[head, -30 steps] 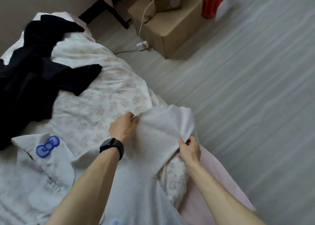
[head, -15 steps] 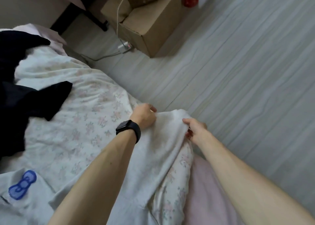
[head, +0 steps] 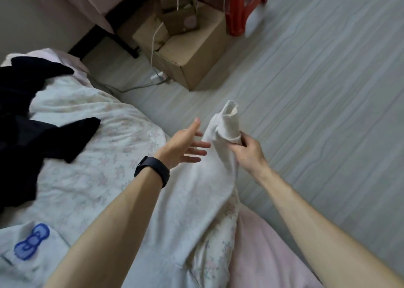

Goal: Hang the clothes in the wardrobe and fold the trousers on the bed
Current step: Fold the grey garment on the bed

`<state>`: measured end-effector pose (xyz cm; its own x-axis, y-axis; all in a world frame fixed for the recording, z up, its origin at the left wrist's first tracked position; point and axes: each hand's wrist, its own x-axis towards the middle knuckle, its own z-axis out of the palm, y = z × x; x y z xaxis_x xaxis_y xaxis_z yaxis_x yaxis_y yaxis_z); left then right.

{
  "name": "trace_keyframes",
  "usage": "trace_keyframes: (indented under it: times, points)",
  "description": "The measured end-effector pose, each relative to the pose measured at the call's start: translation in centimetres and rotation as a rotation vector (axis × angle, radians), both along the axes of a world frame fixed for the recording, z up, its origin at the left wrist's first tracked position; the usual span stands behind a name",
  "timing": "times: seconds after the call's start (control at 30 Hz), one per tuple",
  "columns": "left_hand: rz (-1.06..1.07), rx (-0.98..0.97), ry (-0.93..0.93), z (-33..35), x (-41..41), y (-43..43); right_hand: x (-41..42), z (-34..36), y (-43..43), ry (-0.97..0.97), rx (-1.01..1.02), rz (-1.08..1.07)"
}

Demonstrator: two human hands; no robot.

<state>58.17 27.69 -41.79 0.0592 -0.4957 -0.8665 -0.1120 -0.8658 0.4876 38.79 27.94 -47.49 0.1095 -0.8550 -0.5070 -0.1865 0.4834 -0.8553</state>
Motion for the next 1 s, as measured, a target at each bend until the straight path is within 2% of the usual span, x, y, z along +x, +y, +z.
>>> trace_keyframes:
  times: [0.1, 0.17, 0.23, 0.3, 0.37, 0.43, 0.47, 0.53, 0.6, 0.63, 0.7, 0.83, 0.9, 1.0]
  points:
    - [0.011, 0.111, 0.178, 4.4, 3.1, 0.9, 1.1, 4.5, 3.4, 0.240, -0.363, 0.395]
    - [-0.048, 0.181, 0.126, 7.5, 5.5, 3.0, 2.6, 7.8, 6.1, 0.298, -0.480, 0.608]
    - [-0.177, 0.272, -0.007, 9.6, 6.9, 6.4, 3.8, 10.4, 9.2, 0.377, -0.502, 0.789]
    - [-0.320, 0.286, -0.143, 10.6, 8.0, 12.0, 4.7, 12.2, 13.9, 0.444, -0.556, 0.873]
    - [-0.305, 0.229, -0.221, 11.0, 8.5, 18.8, 5.4, 13.2, 19.9, 0.473, -0.585, 0.733]
    - [-0.141, 0.150, -0.195, 11.4, 8.5, 25.9, 6.1, 12.6, 26.5, 0.465, -0.478, 0.486]
    - [-0.068, 0.121, -0.162, 11.4, 8.3, 29.5, 6.3, 12.0, 29.8, 0.417, -0.322, 0.334]
    - [0.042, 0.078, -0.086, 10.9, 7.8, 35.8, 6.6, 11.1, 34.6, 0.159, 0.130, 0.018]
    - [0.154, 0.061, -0.060, 10.3, 8.1, 43.1, 8.3, 10.7, 39.5, -0.122, 0.549, -0.157]
    - [0.190, 0.060, -0.072, 9.4, 8.3, 45.5, 8.7, 10.1, 40.9, -0.177, 0.629, -0.172]
    - [0.291, 0.062, -0.112, 7.4, 8.9, 51.0, 10.3, 8.8, 43.9, -0.122, 0.652, -0.061]
    - [0.371, 0.195, -0.268, 2.7, 8.6, 60.9, 10.8, 6.7, 49.7, 0.284, 0.555, 0.262]
    - [0.363, 0.244, -0.334, 1.4, 7.4, 65.1, 9.7, 6.7, 52.8, 0.318, 0.639, 0.396]
    - [0.350, 0.245, -0.401, 0.7, 6.2, 68.1, 7.8, 6.3, 54.9, 0.320, 0.693, 0.459]
